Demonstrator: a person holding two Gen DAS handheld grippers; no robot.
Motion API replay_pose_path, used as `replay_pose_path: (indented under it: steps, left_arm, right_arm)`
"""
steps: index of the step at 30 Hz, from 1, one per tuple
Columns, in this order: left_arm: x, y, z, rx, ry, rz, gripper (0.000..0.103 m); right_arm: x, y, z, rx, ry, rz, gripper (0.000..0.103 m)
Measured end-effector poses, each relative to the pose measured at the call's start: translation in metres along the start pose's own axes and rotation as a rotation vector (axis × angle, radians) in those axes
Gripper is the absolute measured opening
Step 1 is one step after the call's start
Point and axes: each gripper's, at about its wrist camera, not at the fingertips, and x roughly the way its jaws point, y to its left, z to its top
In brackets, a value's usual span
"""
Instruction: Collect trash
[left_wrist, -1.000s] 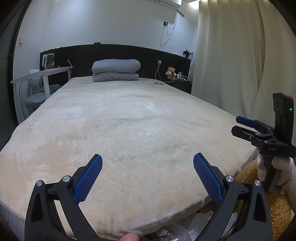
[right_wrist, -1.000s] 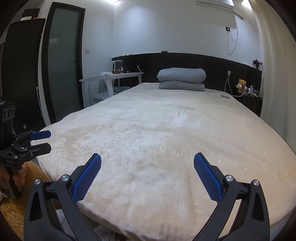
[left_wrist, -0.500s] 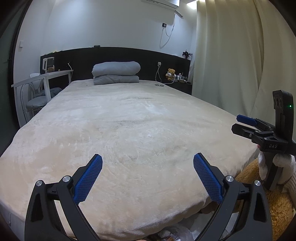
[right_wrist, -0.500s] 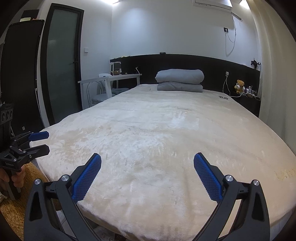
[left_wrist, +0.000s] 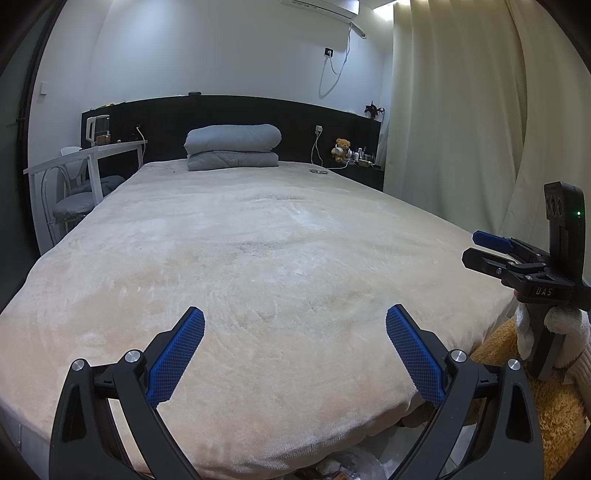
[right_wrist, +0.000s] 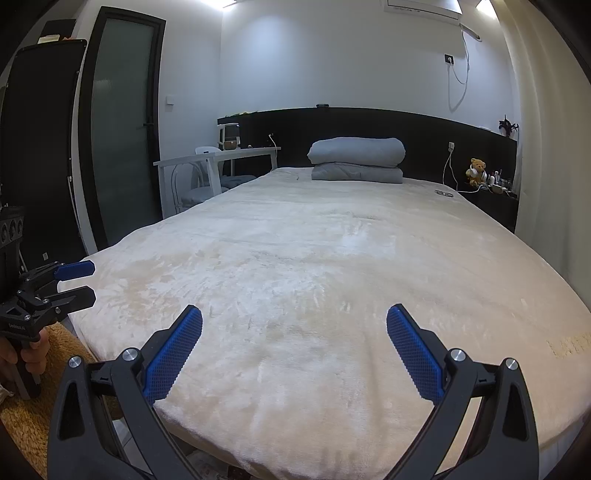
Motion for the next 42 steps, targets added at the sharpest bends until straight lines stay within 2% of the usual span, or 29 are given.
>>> replay_pose_path:
  steps: [42]
  left_arm:
    - [-0.0032,0.0002,0.0002,0.000,-0.012,0.005,0.097]
  right_arm:
    - [0.0016,0.0000,-0.0030,-0.016,0.008,-0.022,0.099]
